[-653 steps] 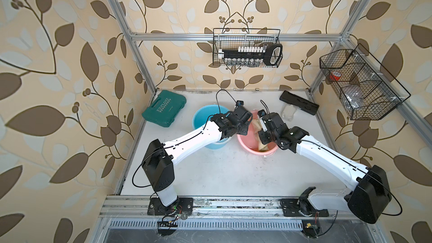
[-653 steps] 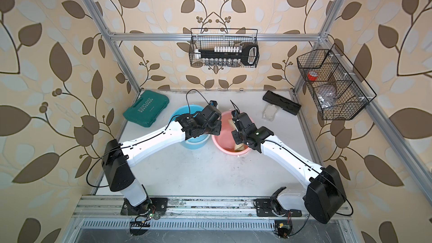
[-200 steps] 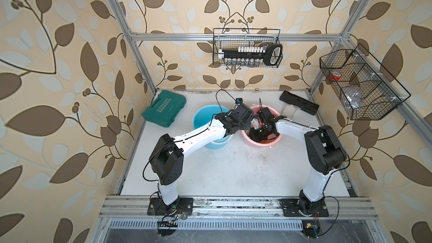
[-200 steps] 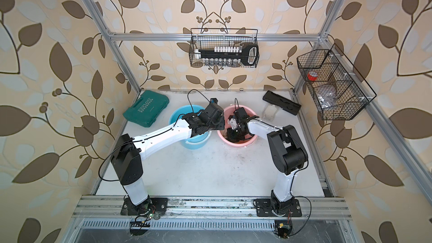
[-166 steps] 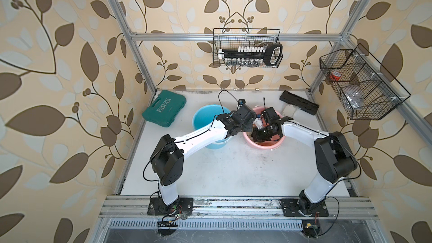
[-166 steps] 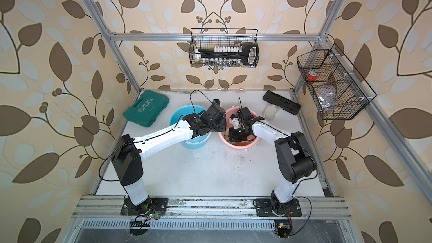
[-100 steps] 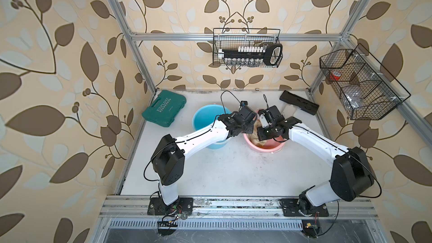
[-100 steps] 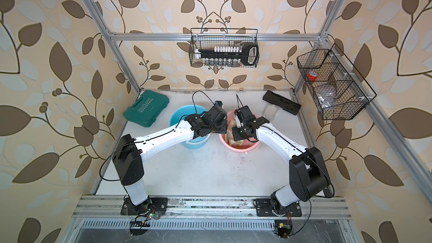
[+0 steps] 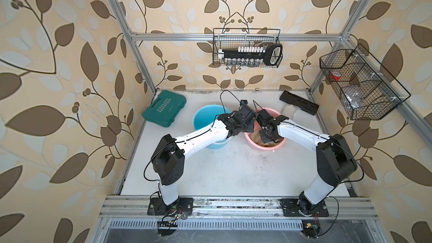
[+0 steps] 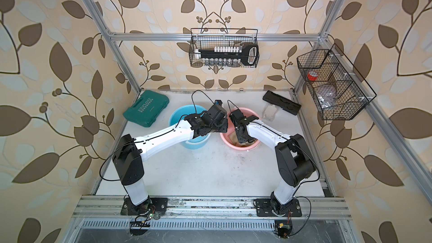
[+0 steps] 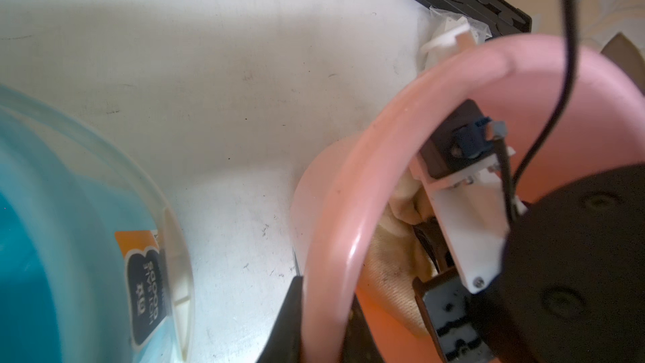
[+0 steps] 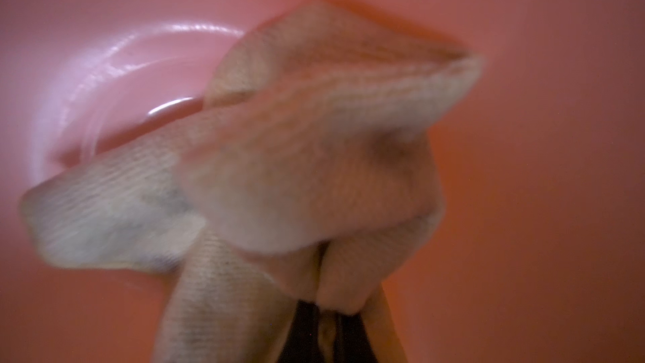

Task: Wipe the inside of the bucket with a cloth
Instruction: Wipe the dirt from the inside of the bucket.

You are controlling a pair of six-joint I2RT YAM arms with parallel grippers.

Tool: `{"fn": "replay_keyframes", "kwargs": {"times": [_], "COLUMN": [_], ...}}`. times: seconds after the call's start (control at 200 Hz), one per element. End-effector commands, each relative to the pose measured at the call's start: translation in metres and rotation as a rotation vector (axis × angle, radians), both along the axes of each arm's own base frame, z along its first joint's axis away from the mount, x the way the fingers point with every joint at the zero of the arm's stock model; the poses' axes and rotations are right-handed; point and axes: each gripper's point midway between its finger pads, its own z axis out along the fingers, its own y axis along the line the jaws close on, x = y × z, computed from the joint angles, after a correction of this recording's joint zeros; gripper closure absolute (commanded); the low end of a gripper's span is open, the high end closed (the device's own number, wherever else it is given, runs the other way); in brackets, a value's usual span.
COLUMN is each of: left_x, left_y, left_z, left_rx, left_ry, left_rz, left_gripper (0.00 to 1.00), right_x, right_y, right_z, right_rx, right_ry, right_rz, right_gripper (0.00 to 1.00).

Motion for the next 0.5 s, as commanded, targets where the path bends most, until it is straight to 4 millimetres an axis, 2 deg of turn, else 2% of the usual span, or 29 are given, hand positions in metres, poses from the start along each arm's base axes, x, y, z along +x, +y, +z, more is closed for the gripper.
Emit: {"fn": "replay_keyframes", "kwargs": {"times": [0.0, 0.16, 0.245, 0.305, 0.495], "left_x": [-0.027, -0.030, -0.030, -0.030, -0.031], "left_y": [-0.003, -0.001, 0.000, -0.001, -0.002], "left_z": [-0.010, -0.017, -0.019, -0.023, -0.034], "left_rx": [0.044, 0.049, 0.052, 0.054, 0.060], "left_ry": [0.069, 0.080, 0.084, 0.092, 0.122], "left_rz": [-0.099, -0.094, -0.092, -0.093, -0.077], "left_gripper": [1.00, 1.00, 1.00, 1.00, 1.00], "right_x": [0.024, 0.027, 0.027, 0.029, 0.044], "right_y": [-0.015, -0.009, 0.004, 0.022, 0.057], "right_z": [0.003, -0.035, -0.055, -0.064, -0.060], "right_rx": [-0.045, 0.037, 0.103, 0.196, 0.410], "right_ry": [-0.072, 0.032, 0.082, 0.095, 0.036], "right_rz": [-0.114, -0.169, -0.172, -0.159, -0.140], "right_gripper": [1.00, 1.00, 1.00, 1.00, 1.00]}}
